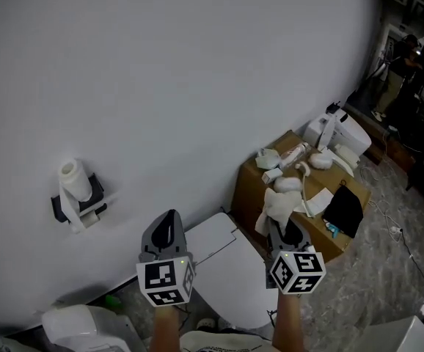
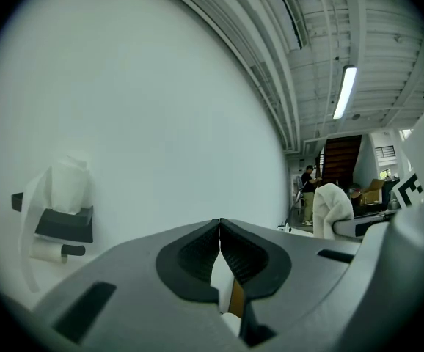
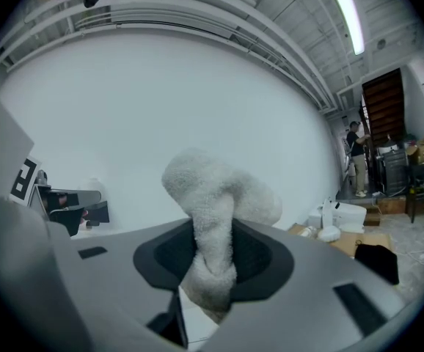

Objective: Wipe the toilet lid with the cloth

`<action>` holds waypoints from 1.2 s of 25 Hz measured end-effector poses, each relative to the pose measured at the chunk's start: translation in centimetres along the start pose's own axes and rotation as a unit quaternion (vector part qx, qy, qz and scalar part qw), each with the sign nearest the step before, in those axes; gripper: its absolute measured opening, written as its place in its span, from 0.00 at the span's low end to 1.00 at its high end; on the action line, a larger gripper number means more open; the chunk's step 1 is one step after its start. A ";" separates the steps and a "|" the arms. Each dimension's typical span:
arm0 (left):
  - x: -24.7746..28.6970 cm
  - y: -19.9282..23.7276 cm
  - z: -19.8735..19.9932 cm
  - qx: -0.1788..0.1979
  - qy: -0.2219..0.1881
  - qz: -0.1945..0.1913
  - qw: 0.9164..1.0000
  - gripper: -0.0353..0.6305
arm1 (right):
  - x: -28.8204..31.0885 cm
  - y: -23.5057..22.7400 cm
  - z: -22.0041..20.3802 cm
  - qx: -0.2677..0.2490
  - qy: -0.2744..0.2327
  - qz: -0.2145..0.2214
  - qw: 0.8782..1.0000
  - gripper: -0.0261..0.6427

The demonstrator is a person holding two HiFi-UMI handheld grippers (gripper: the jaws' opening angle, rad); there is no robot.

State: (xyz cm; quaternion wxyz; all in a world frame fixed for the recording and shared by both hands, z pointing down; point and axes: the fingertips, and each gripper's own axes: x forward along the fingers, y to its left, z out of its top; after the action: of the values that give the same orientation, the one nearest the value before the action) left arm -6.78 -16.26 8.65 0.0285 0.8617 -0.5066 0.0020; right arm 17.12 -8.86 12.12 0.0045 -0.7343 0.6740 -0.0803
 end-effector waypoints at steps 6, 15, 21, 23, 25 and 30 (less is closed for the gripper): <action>-0.1 0.7 0.7 -0.002 -0.008 0.001 1.000 0.07 | -0.1 0.6 0.8 -0.014 -0.008 -0.005 1.000 0.21; -0.2 0.4 1.1 0.005 -0.010 -0.007 1.000 0.07 | -0.4 0.8 1.2 -0.016 -0.013 -0.008 1.000 0.21; -0.4 0.3 1.2 0.009 -0.012 -0.009 1.000 0.07 | -0.6 1.1 1.5 -0.022 -0.017 -0.008 1.000 0.21; -0.4 0.3 1.2 0.011 -0.013 -0.009 1.000 0.07 | -0.7 1.1 1.5 -0.023 -0.018 -0.008 1.000 0.21; -0.5 0.3 1.1 0.011 -0.013 -0.009 1.000 0.07 | -0.7 1.2 1.6 -0.024 -0.020 -0.008 0.999 0.21; -0.5 0.3 1.1 0.008 -0.012 -0.008 1.000 0.07 | -0.9 1.2 1.8 -0.024 -0.022 -0.008 0.999 0.21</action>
State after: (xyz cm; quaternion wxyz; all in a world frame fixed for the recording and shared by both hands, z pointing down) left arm -7.29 -15.99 7.58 0.0154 0.8661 -0.4995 -0.0041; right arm 16.06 -8.30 10.14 0.0006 -0.7410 0.6698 -0.0480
